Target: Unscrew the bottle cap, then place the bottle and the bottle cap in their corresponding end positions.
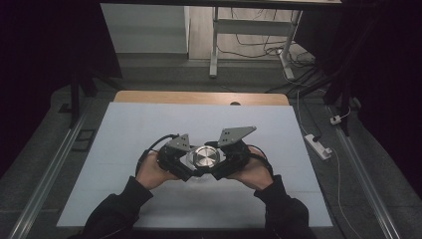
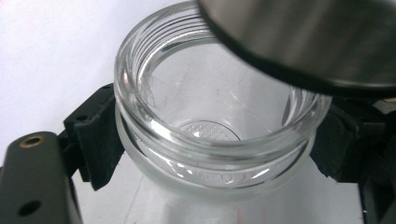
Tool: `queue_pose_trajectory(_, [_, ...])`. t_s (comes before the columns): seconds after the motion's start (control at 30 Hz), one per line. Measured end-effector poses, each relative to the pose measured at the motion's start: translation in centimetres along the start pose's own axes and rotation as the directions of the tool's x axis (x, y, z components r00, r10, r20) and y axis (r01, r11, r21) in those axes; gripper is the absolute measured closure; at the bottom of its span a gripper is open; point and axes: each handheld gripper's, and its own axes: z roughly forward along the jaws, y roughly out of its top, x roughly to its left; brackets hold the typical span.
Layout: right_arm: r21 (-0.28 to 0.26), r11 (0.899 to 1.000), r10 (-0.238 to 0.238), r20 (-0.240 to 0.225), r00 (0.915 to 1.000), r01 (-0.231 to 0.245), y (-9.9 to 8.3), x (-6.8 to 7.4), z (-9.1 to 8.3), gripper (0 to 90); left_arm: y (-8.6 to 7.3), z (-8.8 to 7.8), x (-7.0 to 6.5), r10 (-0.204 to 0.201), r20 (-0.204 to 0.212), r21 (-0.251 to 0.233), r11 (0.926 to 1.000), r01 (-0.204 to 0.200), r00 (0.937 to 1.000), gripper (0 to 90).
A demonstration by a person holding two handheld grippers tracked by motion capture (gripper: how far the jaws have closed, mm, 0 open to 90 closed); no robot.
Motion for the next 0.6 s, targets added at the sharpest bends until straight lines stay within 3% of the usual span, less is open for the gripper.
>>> queue_pose_trajectory(0.33, [0.006, 1.0, 0.009, 0.012, 0.9999, -0.009, -0.4, 0.5, 0.0, 19.7, -0.5, -0.2, 0.9, -0.066, -0.058, -0.023, 0.9977, 0.064, 0.9961, 15.3])
queue_pose_trajectory(0.6, [0.01, 1.0, 0.021, 0.024, 0.9995, -0.021, -0.6, 1.0, 0.0, 19.7, -0.6, -0.6, 1.4, -0.084, -0.091, -0.038, 0.996, 0.081, 0.9922, 15.3])
